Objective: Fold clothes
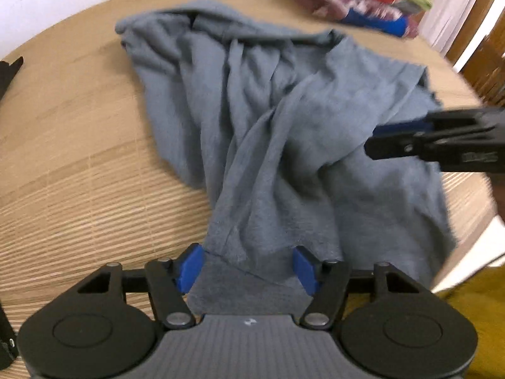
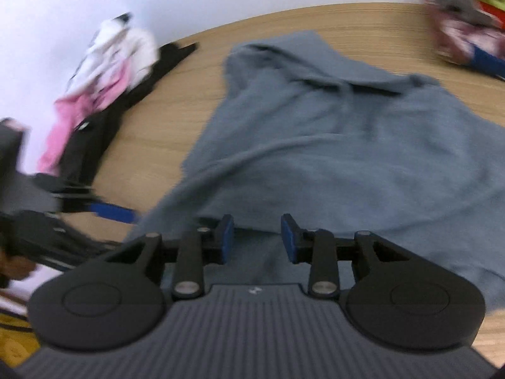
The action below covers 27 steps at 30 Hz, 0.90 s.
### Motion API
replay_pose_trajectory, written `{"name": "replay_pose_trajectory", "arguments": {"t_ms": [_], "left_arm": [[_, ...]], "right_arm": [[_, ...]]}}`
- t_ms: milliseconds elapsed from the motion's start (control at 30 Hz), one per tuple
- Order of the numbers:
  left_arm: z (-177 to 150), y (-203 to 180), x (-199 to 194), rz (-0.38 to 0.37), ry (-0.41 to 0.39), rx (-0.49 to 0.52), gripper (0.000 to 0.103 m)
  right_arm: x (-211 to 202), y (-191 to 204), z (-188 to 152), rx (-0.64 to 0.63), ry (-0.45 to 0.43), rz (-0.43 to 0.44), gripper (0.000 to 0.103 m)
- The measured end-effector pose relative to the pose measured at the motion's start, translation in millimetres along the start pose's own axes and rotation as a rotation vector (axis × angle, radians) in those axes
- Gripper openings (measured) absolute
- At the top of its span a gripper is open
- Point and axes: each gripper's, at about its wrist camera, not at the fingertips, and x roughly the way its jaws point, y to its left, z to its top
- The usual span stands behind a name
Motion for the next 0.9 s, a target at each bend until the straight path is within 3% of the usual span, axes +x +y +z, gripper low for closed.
{"name": "replay_pose_trajectory", "arguments": {"t_ms": [200,400,567,700,900], "left_arm": [[-14.2,18.7,-8.6,-0.044,-0.032,-0.085,0.070],[-18.4,44.3,-9.1,-0.063,-0.038,-0.099,0.077],[-20.9,55.0,5.6,-0.212,-0.037,-0.146,0.075],[-13.2,49.0,13.8,-0.309,-0.044,-0.167,0.064],[-17.4,31.6,-17.9,-0.405,-0.126,-0.055,0.057]], "right_arm": [[11.8,25.5,-3.3,-0.013,0.077,0.053,0.036],[28.0,31.9,-10.0,0.039,0.153,0.090,0.037],[49.7,35.7,-7.8,0.095,0.170,0.089,0.038],[58.8,40.1,-5.3,0.118,0.143,0.076,0.038],[35.7,55.0,-2.7,0.057,0.017,0.116,0.038]]}}
